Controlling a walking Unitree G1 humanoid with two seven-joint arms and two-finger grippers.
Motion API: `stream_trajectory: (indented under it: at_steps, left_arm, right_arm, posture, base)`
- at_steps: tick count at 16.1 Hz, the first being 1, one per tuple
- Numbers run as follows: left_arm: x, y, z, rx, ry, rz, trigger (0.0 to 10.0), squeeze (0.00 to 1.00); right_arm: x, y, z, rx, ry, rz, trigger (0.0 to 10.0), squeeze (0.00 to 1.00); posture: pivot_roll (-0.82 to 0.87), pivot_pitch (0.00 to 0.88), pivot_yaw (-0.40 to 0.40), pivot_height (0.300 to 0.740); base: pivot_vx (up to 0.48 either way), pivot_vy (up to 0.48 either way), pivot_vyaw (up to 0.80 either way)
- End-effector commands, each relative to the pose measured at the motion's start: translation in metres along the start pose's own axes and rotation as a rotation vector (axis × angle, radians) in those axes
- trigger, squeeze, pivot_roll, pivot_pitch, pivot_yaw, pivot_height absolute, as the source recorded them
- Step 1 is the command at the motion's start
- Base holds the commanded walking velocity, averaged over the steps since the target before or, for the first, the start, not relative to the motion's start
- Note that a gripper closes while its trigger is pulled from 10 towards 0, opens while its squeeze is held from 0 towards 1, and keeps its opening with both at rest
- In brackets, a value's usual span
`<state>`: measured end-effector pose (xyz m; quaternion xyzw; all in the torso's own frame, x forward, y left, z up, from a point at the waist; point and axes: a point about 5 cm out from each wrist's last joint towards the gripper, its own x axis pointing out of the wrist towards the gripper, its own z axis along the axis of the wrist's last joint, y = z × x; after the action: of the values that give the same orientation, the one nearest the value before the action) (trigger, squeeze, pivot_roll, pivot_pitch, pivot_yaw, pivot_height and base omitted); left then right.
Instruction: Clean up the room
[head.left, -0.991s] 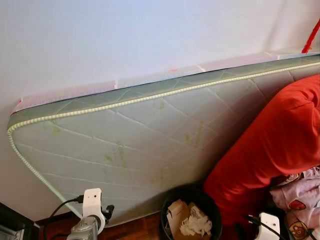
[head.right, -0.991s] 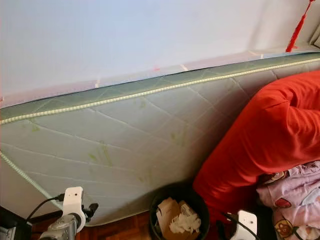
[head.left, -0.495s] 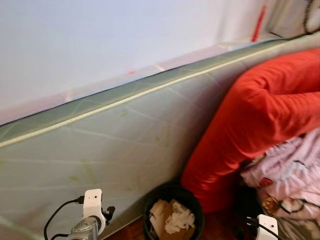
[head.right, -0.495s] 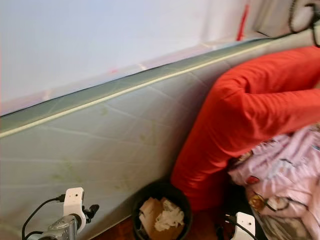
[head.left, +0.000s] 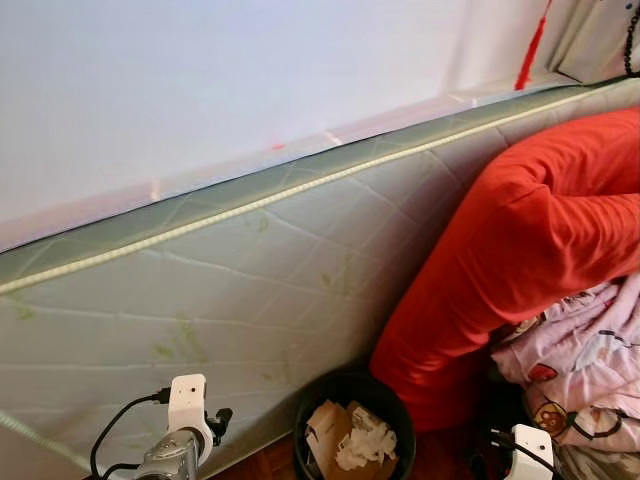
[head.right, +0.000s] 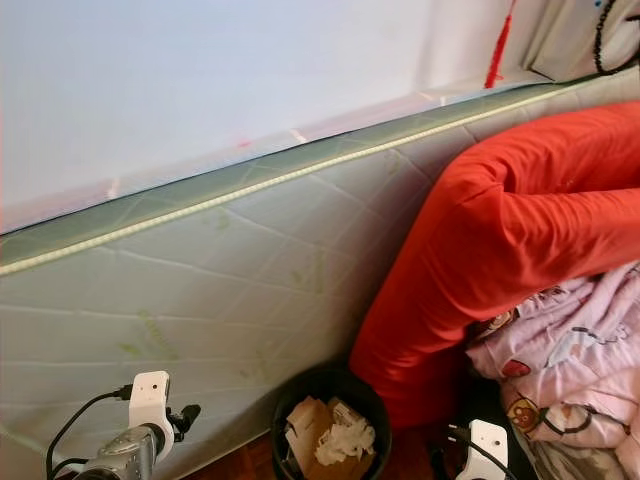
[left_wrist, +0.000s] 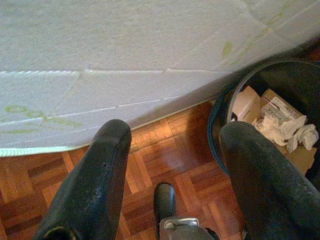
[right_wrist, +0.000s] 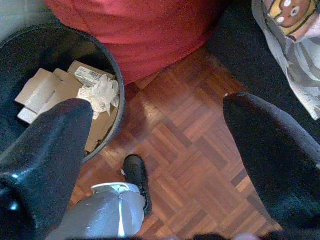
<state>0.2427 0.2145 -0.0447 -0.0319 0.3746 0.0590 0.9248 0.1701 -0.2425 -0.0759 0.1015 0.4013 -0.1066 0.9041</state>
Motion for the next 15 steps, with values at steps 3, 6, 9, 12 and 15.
stream_trajectory:
  at_steps: [3, 6, 9, 12, 15]
  left_arm:
    - [-0.001, 0.0016, -0.0049, -0.009, 0.015, -0.001, 10.0, 0.0]
    - [-0.001, 0.0016, -0.0047, -0.014, 0.011, -0.001, 10.0, 0.0]
    - [-0.001, 0.0014, -0.0045, -0.019, 0.009, -0.003, 10.0, 0.0]
    - [-0.001, 0.0014, -0.0045, -0.019, 0.009, -0.003, 10.0, 0.0]
    - [-0.001, 0.0017, -0.0043, -0.017, 0.008, -0.001, 10.0, 0.0]
  right_arm:
    - [-0.0003, -0.0009, -0.0008, -0.006, 0.007, -0.002, 10.0, 0.0]
    - [-0.0003, -0.0011, -0.001, 0.0, 0.006, -0.006, 10.0, 0.0]
    - [-0.0003, -0.001, -0.0011, 0.002, 0.007, -0.005, 10.0, 0.0]
    - [-0.0003, -0.0008, -0.0009, 0.0, 0.007, 0.001, 10.0, 0.0]
    - [-0.0003, -0.0007, -0.0008, 0.0, 0.006, 0.001, 10.0, 0.0]
  posture:
    - [0.1, 0.0, -0.006, 0.74]
    - [0.1, 0.0, -0.006, 0.74]
    - [0.1, 0.0, -0.006, 0.74]
    - [0.09, 0.0, -0.005, 0.74]
    - [0.09, 0.0, -0.005, 0.74]
  base:
    - [-0.084, 0.0, 0.0]
    - [-0.251, 0.0, 0.0]
    - [-0.251, 0.0, 0.0]
    - [-0.269, 0.0, 0.0]
    - [-0.173, 0.0, 0.0]
